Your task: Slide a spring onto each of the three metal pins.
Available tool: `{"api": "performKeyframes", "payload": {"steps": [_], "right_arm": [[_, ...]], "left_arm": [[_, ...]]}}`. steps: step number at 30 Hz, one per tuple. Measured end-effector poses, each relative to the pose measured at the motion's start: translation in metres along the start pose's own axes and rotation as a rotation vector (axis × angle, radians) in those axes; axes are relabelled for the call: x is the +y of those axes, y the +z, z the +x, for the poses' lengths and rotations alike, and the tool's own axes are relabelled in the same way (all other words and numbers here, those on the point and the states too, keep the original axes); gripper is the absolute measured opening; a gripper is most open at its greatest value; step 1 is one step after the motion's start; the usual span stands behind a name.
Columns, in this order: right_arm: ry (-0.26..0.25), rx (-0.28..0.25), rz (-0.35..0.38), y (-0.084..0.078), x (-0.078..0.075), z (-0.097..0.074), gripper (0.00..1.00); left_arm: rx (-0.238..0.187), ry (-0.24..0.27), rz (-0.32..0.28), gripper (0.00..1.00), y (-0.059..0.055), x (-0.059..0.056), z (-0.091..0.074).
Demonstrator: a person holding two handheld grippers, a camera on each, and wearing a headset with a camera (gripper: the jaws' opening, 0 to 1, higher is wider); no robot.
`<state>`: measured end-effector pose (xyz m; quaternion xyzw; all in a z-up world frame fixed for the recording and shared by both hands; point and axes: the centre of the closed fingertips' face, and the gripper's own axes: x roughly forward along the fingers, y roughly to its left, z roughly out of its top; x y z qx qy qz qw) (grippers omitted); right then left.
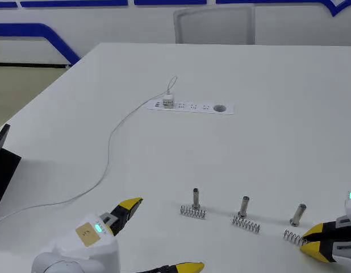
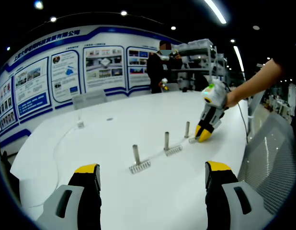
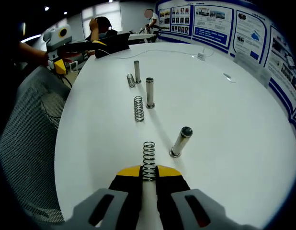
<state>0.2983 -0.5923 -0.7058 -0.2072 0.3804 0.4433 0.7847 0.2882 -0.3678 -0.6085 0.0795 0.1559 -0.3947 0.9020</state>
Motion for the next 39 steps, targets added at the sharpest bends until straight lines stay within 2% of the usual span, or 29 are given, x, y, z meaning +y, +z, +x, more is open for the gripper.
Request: {"api": "performKeyframes", "payload": {"steps": [9, 12, 15, 22, 28, 32, 39], "right_arm": [[-0.033, 0.028, -0.031, 0.001, 0.005, 0.0, 0.11], [-0.024, 0.0, -0.028, 0.008, 0.011, -0.006, 0.11], [-0.037, -0.018, -0.034, 0.013, 0.013, -0.012, 0.1], [-0.059, -0.03, -0.057, 0.021, 0.017, -0.027, 0.1], [-0.055, -0.028, -0.078, 0.028, 0.022, -0.035, 0.1], [-0.037, -0.075, -0.059, 0.044, 0.031, -0.039, 0.1], [-0.019, -0.108, -0.12, 0.073, 0.046, -0.044, 0.1]], "left_arm": [[-0.004, -0.022, 0.011, 0.92, 0.001, -0.005, 0.0], [-0.006, -0.037, 0.023, 0.91, 0.003, -0.009, 0.001], [-0.013, -0.047, 0.021, 0.9, 0.004, -0.011, 0.001], [-0.024, -0.055, 0.0, 0.89, 0.006, -0.01, 0.001], [-0.037, -0.07, 0.001, 0.89, 0.009, -0.014, 0.001], [-0.044, -0.1, 0.002, 0.86, 0.011, -0.019, 0.002], [-0.05, -0.154, 0.0, 0.84, 0.017, -0.032, 0.008]]}}
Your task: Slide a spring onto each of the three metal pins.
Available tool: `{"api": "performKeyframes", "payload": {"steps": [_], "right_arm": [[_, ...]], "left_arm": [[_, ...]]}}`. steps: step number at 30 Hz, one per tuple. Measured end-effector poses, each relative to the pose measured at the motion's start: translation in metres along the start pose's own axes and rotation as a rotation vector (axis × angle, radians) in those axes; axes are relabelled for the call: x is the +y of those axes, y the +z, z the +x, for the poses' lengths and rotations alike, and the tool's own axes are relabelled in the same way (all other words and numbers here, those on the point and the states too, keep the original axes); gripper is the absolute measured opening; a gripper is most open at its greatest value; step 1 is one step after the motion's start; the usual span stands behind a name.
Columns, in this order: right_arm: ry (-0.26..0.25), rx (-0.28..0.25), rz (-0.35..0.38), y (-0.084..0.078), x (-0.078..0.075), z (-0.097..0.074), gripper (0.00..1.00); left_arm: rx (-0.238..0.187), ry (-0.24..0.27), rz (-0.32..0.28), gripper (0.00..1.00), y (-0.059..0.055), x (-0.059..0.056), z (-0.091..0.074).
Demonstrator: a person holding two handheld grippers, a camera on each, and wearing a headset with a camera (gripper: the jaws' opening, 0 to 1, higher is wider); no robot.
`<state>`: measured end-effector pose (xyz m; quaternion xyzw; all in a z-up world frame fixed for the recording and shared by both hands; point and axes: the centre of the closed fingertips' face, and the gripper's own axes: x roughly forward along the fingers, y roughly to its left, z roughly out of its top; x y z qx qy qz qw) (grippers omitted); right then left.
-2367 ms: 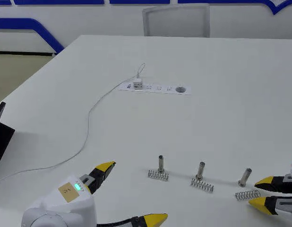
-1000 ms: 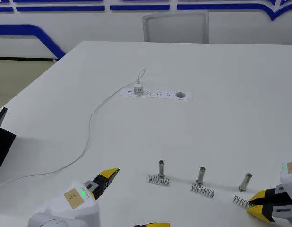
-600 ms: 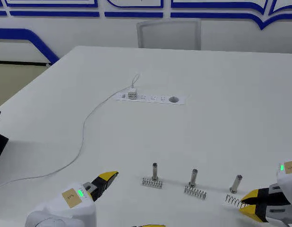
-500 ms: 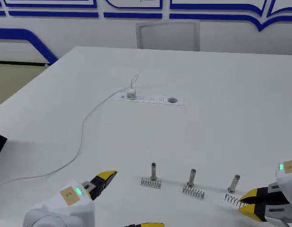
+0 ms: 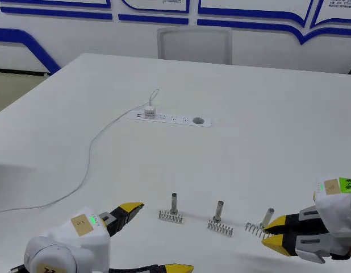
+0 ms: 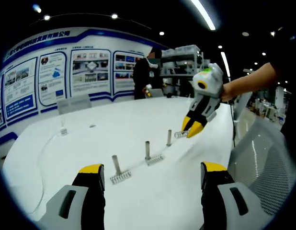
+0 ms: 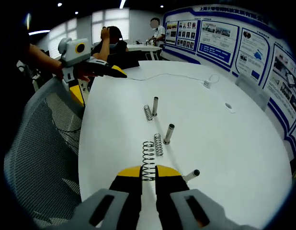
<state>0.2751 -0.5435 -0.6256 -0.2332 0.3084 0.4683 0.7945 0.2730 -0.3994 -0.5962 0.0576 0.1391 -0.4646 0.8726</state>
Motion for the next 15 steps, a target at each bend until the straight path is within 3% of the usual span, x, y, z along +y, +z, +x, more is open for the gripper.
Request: {"api": "performKeyframes", "payload": {"steps": [12, 15], "right_arm": [[0.013, -0.006, -0.122, 0.029, 0.012, -0.013, 0.1], [0.014, -0.008, -0.146, 0.035, 0.016, -0.016, 0.1]], "left_arm": [[-0.038, -0.143, 0.035, 0.76, 0.025, -0.025, 0.024], [-0.076, -0.199, 0.021, 0.76, 0.035, -0.034, 0.026]]}}
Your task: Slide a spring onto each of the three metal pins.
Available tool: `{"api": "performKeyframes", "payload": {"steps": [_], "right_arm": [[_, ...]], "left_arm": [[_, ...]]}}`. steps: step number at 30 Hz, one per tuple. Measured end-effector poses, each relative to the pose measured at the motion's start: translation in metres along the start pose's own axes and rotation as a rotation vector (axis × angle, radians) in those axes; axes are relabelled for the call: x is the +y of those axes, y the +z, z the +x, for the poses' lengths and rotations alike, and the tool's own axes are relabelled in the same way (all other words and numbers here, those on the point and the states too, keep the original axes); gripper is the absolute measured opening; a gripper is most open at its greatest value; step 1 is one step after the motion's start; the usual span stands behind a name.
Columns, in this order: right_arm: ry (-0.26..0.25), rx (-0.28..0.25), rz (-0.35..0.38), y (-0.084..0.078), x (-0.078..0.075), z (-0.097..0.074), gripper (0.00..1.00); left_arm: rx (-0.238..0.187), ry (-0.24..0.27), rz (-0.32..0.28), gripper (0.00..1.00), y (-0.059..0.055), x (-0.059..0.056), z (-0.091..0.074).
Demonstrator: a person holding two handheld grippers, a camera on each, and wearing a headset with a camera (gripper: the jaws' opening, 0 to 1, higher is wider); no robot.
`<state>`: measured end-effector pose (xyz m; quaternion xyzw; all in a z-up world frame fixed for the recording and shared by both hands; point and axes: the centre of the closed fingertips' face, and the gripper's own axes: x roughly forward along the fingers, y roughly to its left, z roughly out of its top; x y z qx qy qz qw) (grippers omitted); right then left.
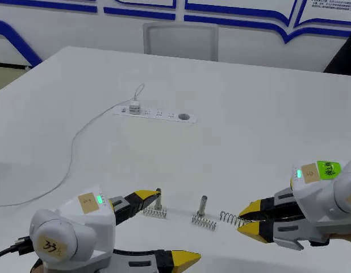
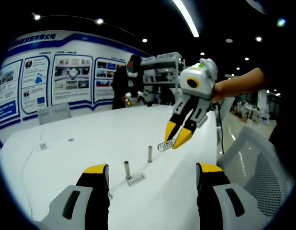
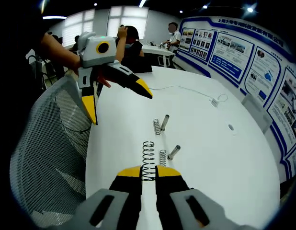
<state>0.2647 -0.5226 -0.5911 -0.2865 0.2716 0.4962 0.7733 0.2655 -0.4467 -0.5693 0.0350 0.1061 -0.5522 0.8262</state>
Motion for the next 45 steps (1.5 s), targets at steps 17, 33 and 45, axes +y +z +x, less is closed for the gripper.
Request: {"api": "performKeyframes", "payload": {"steps": [17, 33, 45], "right_arm": [[0.042, -0.073, -0.123, 0.045, 0.019, -0.006, 0.1], [0.1, -0.061, -0.248, 0.052, 0.034, -0.005, 0.1], [0.102, -0.049, -0.283, 0.053, 0.037, -0.004, 0.1]], "left_arm": [[-0.049, -0.179, 0.081, 0.43, 0.02, -0.03, 0.007], [-0.046, -0.219, 0.095, 0.23, 0.024, -0.038, 0.011], [-0.04, -0.228, 0.095, 0.13, 0.025, -0.037, 0.012]]}}
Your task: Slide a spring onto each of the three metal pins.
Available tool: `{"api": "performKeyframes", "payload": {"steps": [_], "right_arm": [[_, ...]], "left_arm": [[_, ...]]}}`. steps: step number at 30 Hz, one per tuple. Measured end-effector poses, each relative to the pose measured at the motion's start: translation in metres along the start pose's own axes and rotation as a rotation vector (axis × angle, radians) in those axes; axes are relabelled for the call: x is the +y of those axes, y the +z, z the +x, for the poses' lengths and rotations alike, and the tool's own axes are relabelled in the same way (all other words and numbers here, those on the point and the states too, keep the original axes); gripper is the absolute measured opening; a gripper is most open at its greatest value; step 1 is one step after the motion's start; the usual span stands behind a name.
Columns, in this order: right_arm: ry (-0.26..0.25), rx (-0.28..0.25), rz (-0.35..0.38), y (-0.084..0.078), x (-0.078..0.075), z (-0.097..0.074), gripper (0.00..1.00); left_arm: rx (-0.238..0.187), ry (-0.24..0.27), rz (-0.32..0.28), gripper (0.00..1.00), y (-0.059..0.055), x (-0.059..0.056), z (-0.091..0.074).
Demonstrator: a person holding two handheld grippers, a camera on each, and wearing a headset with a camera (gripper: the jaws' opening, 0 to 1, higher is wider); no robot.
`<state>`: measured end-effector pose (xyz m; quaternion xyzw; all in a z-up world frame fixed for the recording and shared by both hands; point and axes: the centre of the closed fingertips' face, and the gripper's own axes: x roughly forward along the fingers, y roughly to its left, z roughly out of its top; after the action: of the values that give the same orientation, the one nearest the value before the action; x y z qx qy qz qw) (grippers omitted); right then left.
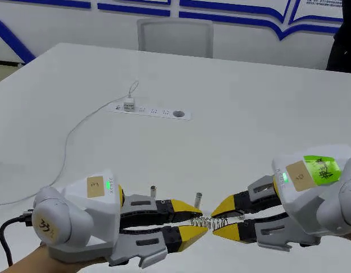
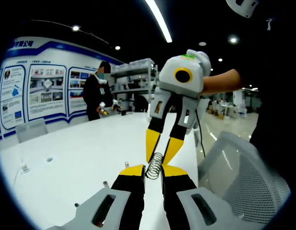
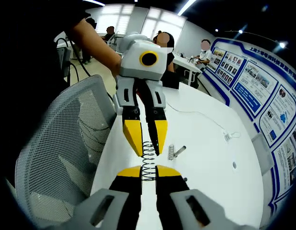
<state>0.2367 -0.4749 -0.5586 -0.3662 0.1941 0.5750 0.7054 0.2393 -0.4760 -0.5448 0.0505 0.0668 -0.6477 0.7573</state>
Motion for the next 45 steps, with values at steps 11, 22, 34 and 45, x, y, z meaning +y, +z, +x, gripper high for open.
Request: {"api": "performKeyframes", "payload": {"steps": [11, 22, 34, 45], "right_arm": [[0.017, 0.001, -0.029, 0.0, 0.005, 0.0, 0.1], [0.028, -0.011, -0.035, 0.001, 0.008, -0.002, 0.11], [0.03, -0.033, -0.015, 0.002, 0.009, -0.002, 0.11], [0.05, -0.029, 0.04, -0.007, 0.013, -0.001, 0.15]], "left_arm": [[0.023, -0.037, 0.06, 0.1, -0.003, -0.006, -0.001], [0.042, -0.069, 0.12, 0.09, -0.001, -0.01, 0.0], [0.047, -0.072, 0.121, 0.09, -0.001, -0.01, -0.001], [0.023, -0.071, 0.1, 0.09, 0.004, -0.013, -0.003]]}}
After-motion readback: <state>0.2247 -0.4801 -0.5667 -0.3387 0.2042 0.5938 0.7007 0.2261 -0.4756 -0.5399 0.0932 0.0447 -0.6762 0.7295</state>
